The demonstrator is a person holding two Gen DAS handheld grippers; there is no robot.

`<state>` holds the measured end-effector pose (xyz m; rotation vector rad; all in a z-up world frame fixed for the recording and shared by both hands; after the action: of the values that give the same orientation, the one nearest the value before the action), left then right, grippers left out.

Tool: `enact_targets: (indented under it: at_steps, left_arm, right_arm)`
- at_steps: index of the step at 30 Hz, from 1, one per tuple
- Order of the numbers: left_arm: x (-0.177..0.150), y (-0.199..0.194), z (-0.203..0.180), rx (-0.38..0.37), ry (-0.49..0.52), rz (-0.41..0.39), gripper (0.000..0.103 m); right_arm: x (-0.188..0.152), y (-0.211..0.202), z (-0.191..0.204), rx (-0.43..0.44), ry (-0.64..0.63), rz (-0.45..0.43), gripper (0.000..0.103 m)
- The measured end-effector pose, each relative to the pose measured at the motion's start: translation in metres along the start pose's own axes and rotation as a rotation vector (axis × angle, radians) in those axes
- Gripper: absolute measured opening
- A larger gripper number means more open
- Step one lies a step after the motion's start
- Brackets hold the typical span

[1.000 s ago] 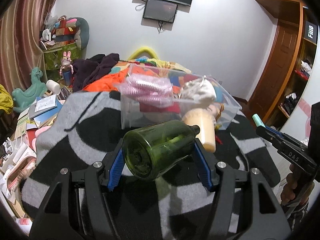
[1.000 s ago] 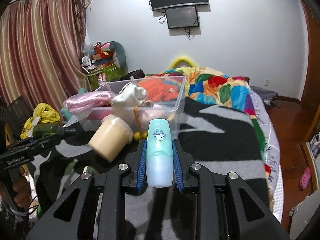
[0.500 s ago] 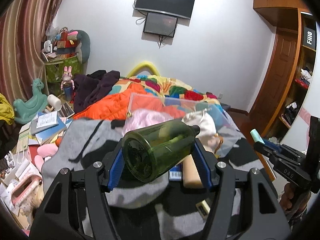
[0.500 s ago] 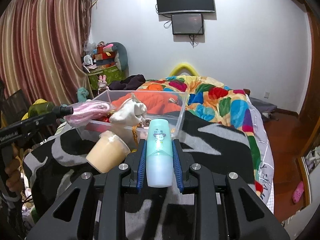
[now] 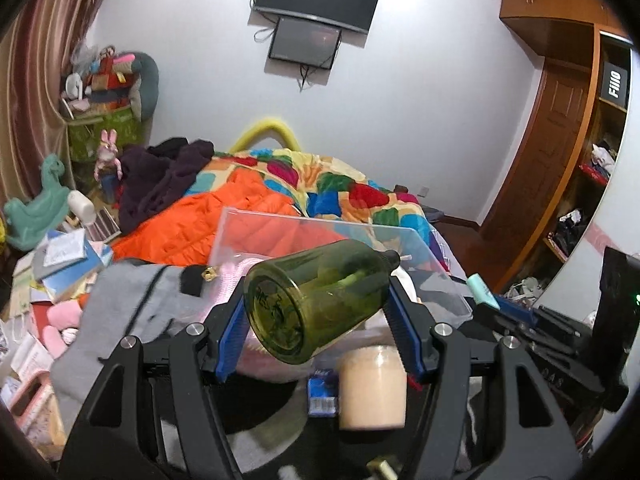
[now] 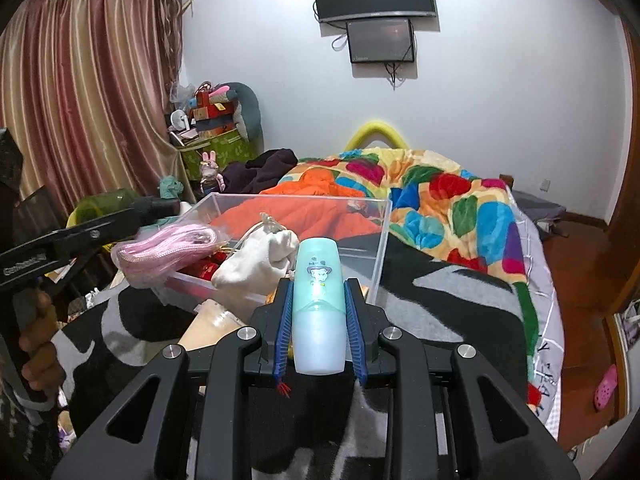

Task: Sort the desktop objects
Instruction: 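Carry the bottle and tube over the clear box, lower them in, open both tools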

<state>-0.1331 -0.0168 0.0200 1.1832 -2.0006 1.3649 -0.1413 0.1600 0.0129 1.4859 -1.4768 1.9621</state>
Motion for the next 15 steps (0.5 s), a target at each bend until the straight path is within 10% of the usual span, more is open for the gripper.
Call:
enact_targets:
  at_steps: [15]
  left_arm:
    - [-0.005,0.047,-0.017,0.033,0.038,0.035,0.063]
  right_arm:
    - [0.009,0.034,-0.004,-0.029,-0.007,0.045,0.023]
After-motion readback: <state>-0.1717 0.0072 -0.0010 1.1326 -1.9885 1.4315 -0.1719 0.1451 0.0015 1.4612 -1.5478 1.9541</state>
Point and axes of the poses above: each gripper's, at about its wrist camera, not at the fingertips, and y roughly the way its jaws point, z to its left, x to its top, the point moved 2 cm from there along y, roughly the way its jaws point, and after that the axes turned 12 degrees about -y, right-handed, at the moved point
